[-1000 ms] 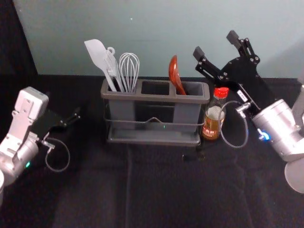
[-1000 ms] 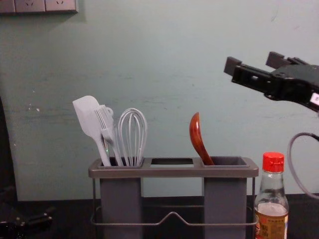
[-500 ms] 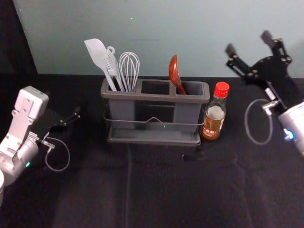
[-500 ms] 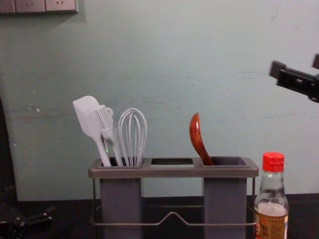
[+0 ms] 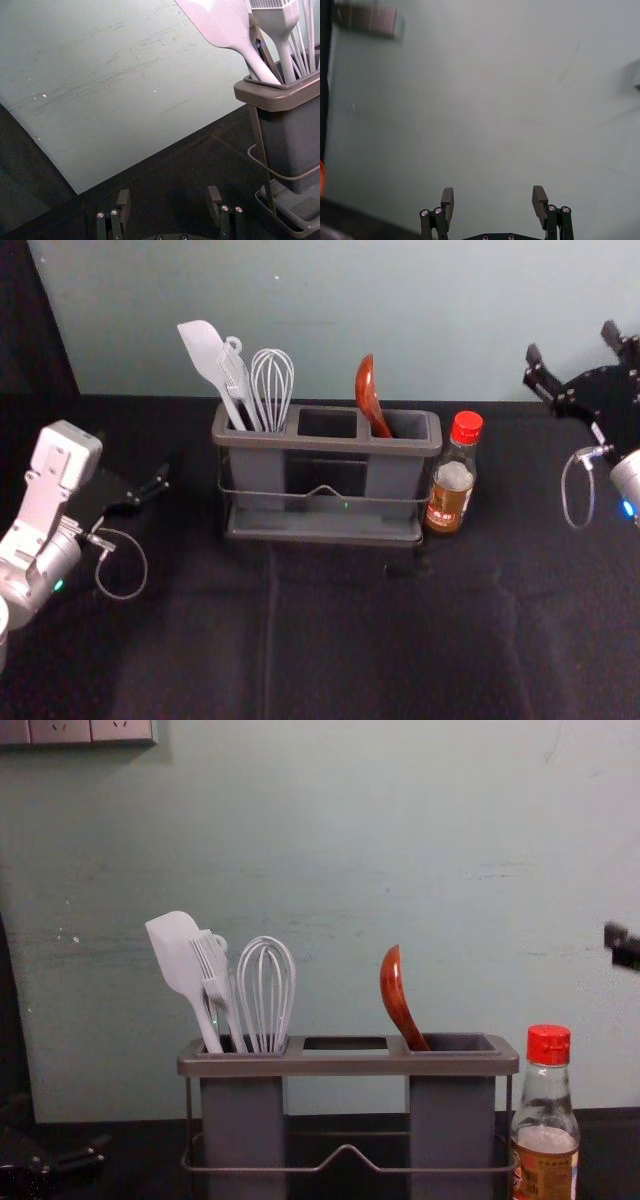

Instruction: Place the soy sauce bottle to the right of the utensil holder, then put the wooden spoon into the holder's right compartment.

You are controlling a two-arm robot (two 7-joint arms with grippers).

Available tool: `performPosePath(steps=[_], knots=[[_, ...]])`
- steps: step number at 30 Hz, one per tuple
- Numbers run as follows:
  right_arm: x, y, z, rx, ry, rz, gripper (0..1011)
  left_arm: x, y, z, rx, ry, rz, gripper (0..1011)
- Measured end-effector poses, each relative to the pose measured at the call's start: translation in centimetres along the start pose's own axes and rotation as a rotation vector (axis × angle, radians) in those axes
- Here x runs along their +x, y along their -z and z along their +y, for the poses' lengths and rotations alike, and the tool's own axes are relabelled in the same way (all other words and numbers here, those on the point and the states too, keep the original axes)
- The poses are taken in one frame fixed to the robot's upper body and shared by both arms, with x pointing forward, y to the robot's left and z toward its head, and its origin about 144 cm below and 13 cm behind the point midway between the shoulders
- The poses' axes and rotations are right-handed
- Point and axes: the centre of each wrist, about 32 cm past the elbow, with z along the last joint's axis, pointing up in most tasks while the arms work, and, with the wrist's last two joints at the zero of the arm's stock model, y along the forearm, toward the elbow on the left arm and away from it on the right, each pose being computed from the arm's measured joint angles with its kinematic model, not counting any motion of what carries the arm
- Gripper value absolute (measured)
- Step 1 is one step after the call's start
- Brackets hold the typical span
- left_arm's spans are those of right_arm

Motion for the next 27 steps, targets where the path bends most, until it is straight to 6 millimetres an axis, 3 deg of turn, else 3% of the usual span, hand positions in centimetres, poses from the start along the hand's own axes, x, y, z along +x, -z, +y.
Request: performPosePath(steps=[13, 27], knots=[[0.0, 4.3, -0.5, -0.228, -0.062, -0.094, 1003, 0.0, 0.0, 0.0, 0.000, 0.000, 0.000, 1005], [0.0, 5.3, -1.0, -0.282, -0.134, -0.056, 1003, 0.0, 0.0, 0.0, 0.000, 0.000, 0.000, 1005]])
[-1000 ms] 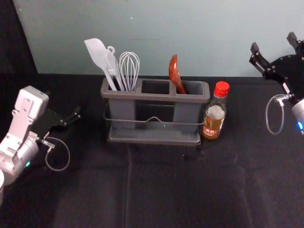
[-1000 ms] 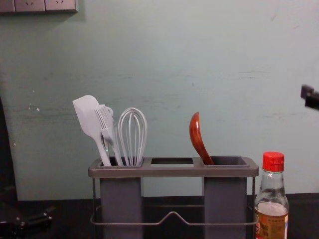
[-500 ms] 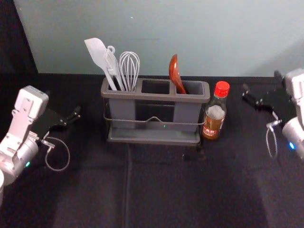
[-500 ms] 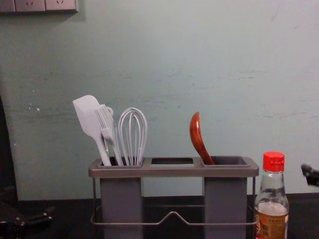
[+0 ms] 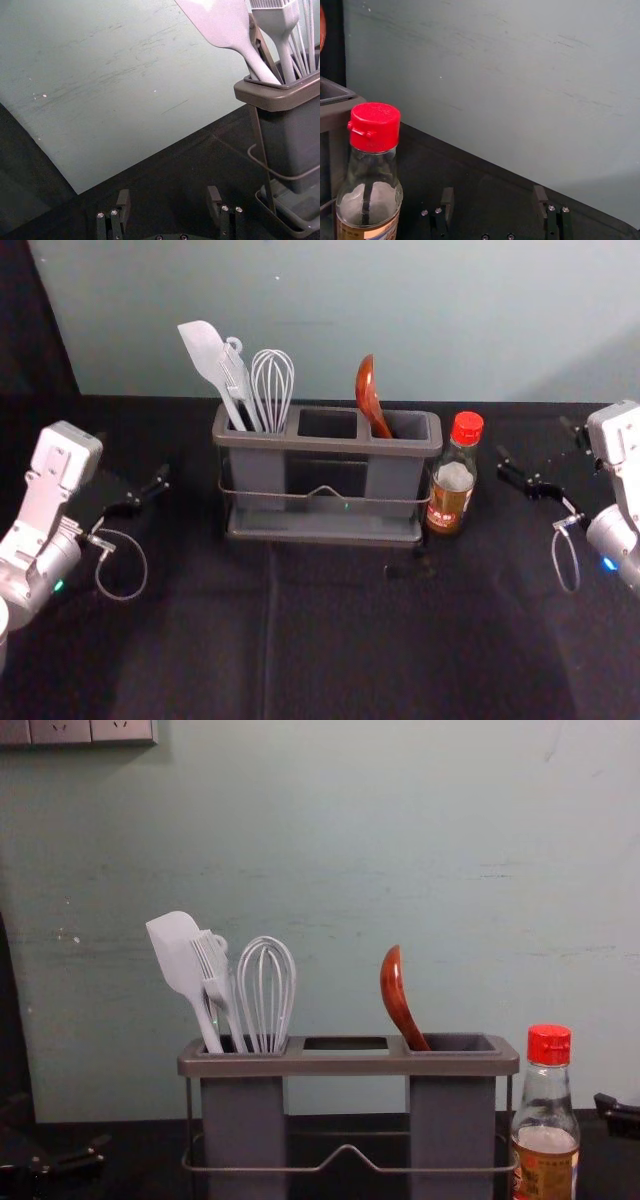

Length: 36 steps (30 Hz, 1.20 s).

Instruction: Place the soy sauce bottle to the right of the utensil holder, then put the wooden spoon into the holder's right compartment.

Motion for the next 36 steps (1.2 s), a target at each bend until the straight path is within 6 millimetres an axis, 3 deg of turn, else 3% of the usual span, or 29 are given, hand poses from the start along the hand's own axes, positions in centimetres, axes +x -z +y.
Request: performPosePath(steps=[36], knots=[[0.01, -0.07, 0.02, 0.002, -0.007, 0.006, 1003, 0.00, 0.00, 0.00, 0.000, 0.000, 0.000, 1005]])
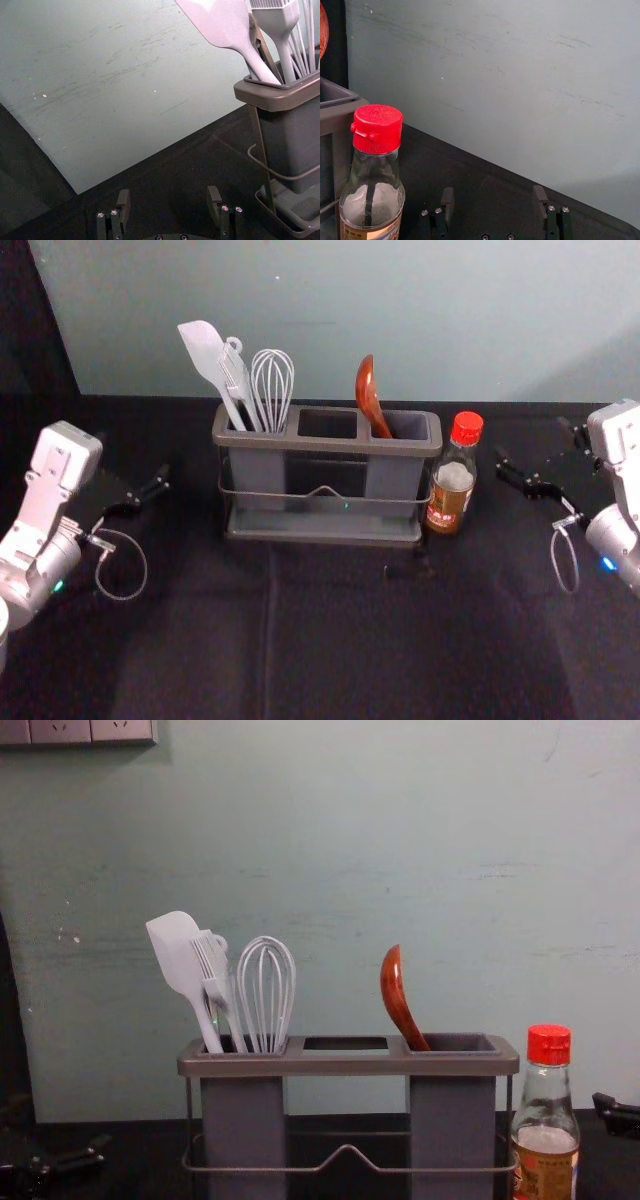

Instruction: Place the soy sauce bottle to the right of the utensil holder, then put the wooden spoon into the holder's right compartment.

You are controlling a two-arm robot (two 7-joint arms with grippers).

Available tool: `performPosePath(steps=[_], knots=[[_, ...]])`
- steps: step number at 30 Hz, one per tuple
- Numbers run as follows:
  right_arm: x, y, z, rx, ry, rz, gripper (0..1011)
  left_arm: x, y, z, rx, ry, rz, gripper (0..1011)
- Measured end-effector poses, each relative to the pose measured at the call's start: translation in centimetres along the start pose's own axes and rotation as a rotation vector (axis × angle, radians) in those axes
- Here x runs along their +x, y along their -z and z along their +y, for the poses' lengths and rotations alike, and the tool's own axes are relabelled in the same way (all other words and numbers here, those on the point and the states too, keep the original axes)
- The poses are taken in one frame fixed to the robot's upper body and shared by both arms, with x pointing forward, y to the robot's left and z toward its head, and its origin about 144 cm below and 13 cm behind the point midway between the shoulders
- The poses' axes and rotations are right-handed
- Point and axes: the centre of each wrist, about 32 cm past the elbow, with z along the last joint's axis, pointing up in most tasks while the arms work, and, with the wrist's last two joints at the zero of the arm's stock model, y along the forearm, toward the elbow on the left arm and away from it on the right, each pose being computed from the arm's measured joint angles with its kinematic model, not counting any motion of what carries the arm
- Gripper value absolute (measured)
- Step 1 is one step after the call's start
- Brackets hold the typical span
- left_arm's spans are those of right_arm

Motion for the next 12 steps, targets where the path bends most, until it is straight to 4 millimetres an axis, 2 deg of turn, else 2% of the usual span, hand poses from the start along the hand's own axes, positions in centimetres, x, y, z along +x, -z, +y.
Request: performPosePath(steps=[12], knots=[[0.00, 0.00, 0.00, 0.000, 0.000, 0.000, 1003, 0.00, 0.00, 0.00, 0.000, 0.000, 0.000, 1005]])
